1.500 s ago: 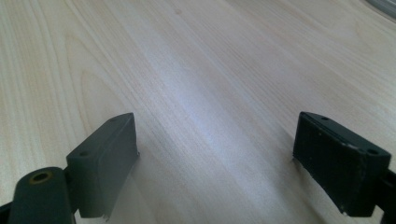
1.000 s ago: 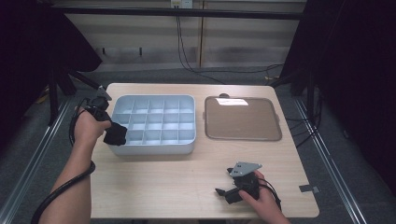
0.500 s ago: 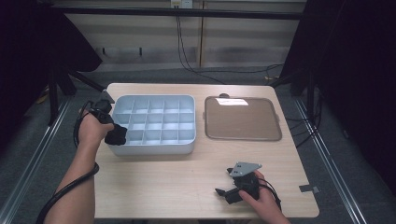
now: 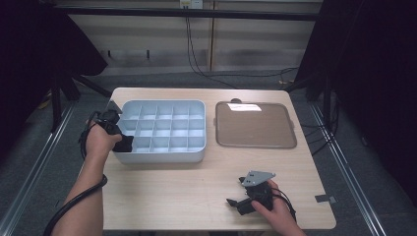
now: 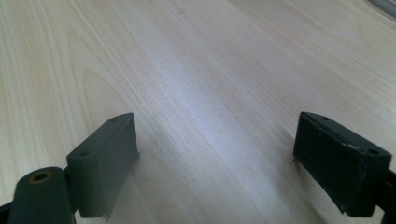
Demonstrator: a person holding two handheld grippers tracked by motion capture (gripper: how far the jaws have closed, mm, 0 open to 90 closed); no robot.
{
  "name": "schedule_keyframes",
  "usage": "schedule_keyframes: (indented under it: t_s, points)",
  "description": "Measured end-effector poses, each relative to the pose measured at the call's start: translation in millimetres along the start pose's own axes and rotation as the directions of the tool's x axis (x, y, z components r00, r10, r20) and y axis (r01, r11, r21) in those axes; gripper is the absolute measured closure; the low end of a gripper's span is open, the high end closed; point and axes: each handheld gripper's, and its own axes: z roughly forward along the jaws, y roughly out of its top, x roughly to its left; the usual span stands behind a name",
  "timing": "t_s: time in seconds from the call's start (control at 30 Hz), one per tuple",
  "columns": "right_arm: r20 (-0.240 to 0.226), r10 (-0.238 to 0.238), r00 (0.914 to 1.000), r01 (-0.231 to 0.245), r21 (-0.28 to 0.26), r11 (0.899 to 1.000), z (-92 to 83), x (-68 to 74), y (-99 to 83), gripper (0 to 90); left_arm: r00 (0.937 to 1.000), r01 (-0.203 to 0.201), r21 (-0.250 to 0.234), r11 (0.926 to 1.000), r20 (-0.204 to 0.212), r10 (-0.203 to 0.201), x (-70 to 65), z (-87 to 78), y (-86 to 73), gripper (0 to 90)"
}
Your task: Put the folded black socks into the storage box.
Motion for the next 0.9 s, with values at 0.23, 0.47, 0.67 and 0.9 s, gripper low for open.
schedule_keyframes:
  t_s: [0.23, 0.47, 0.67, 0.9]
  points:
    - [-0.001, -0.003, 1.0000, 0.003, -0.001, 1.000, 0.1, -0.1, -0.1, 13.1, 0.9999, 0.010, 0.007, 0.9999, 0.004, -0.010, -0.8, 9.4, -3.0, 90.0]
    - [-0.004, 0.003, 1.0000, -0.003, 0.002, 1.000, 0.0, 0.4, -0.1, 13.1, 0.9999, -0.011, 0.021, 0.9997, -0.007, 0.011, -2.2, 17.6, -4.2, 90.0]
    - [-0.005, 0.001, 1.0000, -0.001, 0.003, 1.000, 0.0, 0.4, -0.1, 13.1, 0.9997, -0.012, 0.016, 0.9998, -0.020, 0.012, -4.8, 22.3, -5.6, 90.0]
    - [-0.009, 0.002, 1.0000, -0.002, 0.004, 1.000, -0.2, 0.8, -0.1, 13.1, 0.9998, -0.016, 0.009, 0.9998, -0.010, 0.016, -3.5, 21.6, -7.5, 90.0]
